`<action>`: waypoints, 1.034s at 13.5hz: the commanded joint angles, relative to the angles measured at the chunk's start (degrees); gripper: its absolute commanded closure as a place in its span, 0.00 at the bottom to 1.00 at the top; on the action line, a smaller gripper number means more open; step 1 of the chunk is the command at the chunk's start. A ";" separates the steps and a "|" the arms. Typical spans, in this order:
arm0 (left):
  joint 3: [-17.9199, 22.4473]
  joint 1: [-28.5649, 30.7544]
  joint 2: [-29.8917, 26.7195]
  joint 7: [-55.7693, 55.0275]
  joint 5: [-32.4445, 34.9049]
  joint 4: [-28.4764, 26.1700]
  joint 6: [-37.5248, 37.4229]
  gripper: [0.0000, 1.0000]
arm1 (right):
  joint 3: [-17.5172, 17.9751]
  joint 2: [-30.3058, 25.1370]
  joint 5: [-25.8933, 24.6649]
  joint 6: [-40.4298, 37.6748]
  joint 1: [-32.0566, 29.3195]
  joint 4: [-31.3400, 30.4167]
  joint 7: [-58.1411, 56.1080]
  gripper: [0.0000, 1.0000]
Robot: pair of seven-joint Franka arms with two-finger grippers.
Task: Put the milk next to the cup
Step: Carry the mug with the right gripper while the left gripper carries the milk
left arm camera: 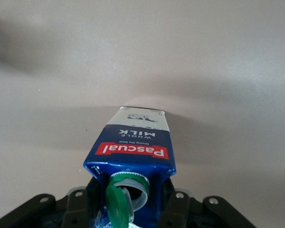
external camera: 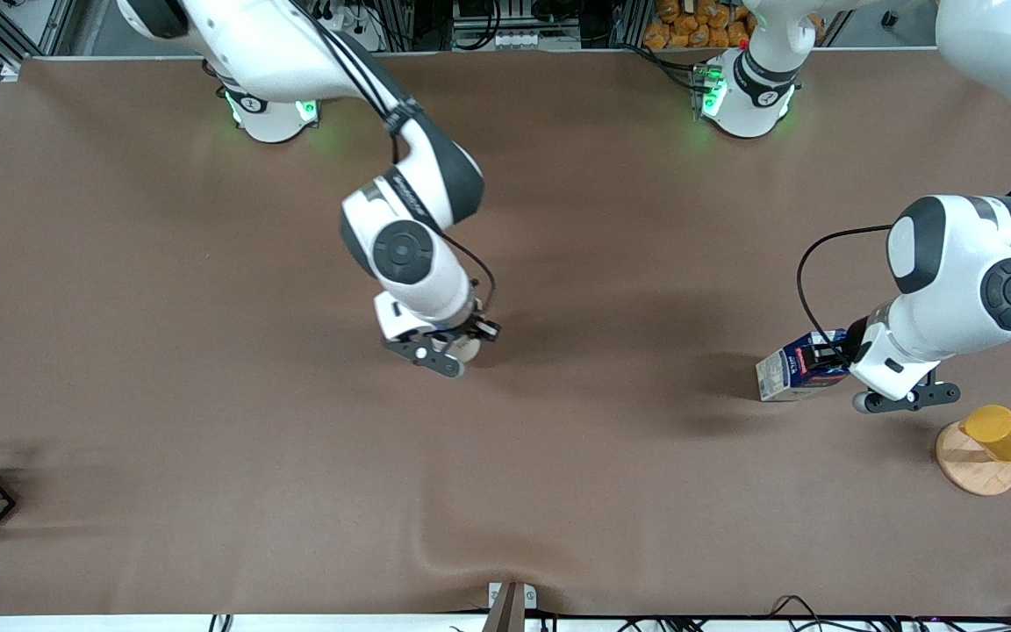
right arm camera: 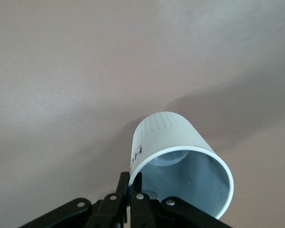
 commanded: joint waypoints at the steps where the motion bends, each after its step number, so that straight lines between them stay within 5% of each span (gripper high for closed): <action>1: 0.15 -0.40 -1.03 0.20 -0.25 0.43 0.06 0.50 | -0.82 3.28 1.40 -0.09 1.24 4.35 2.30 1.00; 10: -4.60 -1.55 -4.02 -0.77 -0.42 2.63 -3.45 0.50 | -1.08 5.93 0.70 2.56 1.78 5.58 3.81 1.00; 14: -5.65 -1.55 -4.72 -2.00 -0.42 3.25 -4.16 0.51 | -1.08 5.93 -5.53 -0.69 1.51 5.58 3.71 1.00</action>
